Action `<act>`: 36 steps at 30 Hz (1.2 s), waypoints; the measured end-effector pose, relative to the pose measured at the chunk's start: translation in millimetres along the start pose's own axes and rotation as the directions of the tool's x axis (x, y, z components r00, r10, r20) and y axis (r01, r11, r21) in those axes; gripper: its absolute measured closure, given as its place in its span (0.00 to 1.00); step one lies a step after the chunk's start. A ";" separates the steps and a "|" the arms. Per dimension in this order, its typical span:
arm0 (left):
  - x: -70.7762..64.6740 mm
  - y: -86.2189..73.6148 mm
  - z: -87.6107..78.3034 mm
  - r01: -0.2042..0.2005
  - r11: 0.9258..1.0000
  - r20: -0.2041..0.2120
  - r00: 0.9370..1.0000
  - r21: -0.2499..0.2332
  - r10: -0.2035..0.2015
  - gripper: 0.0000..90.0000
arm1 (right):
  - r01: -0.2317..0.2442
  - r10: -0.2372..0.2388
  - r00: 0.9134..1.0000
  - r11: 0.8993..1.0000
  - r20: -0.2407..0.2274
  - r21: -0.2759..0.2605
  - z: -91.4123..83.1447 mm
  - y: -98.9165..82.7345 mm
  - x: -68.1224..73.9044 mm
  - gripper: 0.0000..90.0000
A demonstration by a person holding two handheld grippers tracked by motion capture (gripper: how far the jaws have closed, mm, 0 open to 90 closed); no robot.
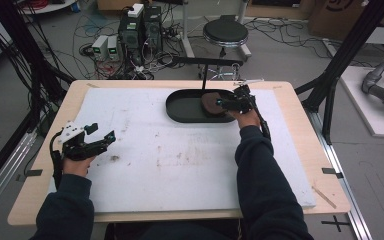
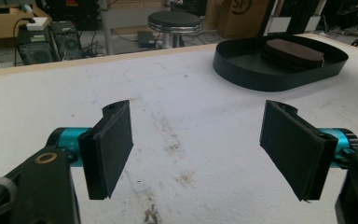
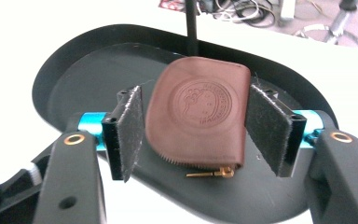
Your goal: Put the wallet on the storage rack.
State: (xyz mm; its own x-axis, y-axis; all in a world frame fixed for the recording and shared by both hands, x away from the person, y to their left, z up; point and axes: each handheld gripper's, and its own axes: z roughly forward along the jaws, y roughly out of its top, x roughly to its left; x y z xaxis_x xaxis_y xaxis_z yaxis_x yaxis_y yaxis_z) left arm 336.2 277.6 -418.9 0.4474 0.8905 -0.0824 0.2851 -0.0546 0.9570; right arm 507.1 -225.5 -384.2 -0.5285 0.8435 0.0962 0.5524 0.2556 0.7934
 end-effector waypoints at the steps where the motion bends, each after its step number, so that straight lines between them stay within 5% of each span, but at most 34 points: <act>1: -0.9 0.1 1.4 0.010 1.000 0.019 1.000 0.012 -0.010 0.28 | 0.042 -0.043 0.999 0.999 -0.017 -0.007 -13.6 -0.2 1.8 0.38; 4: -2.8 0.5 2.9 0.004 1.000 0.031 1.000 0.015 -0.004 0.27 | 0.134 -0.134 0.991 0.989 0.008 -0.060 -36.3 -9.5 8.6 0.33; 10: -7.8 3.6 5.0 -0.024 1.000 0.050 0.998 0.005 0.024 0.23 | 0.181 -0.182 0.983 0.981 -0.009 -0.069 -69.9 -25.2 13.6 0.29; 11: -8.4 5.0 5.1 -0.021 1.000 0.049 0.999 -0.005 0.022 0.22 | 0.208 -0.211 0.978 0.972 -0.009 -0.113 -82.3 -35.3 17.1 0.29; 15: -9.1 6.5 4.1 -0.024 1.000 0.046 0.999 -0.019 0.025 0.22 | 0.238 -0.238 0.971 0.963 0.010 -0.127 -97.3 -52.3 20.3 0.25; 24: -10.7 7.0 9.3 -0.038 0.999 0.039 0.998 -0.024 0.039 0.22 | 0.240 -0.230 0.970 0.961 0.085 -0.135 -115.9 -95.5 17.5 0.24; 36: -11.2 8.5 6.6 -0.042 0.998 0.039 0.998 -0.047 0.044 0.22 | 0.201 -0.186 0.977 0.967 0.106 -0.156 -121.9 -98.6 11.8 0.23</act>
State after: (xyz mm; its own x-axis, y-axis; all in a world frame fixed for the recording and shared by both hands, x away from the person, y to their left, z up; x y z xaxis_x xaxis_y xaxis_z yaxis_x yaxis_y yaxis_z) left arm 339.2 264.1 -411.7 0.4922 0.8690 -0.0515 0.2259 -0.0704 0.9716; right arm 367.8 -298.3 -388.1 -0.5509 0.8262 -0.1176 0.3274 0.3436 0.8802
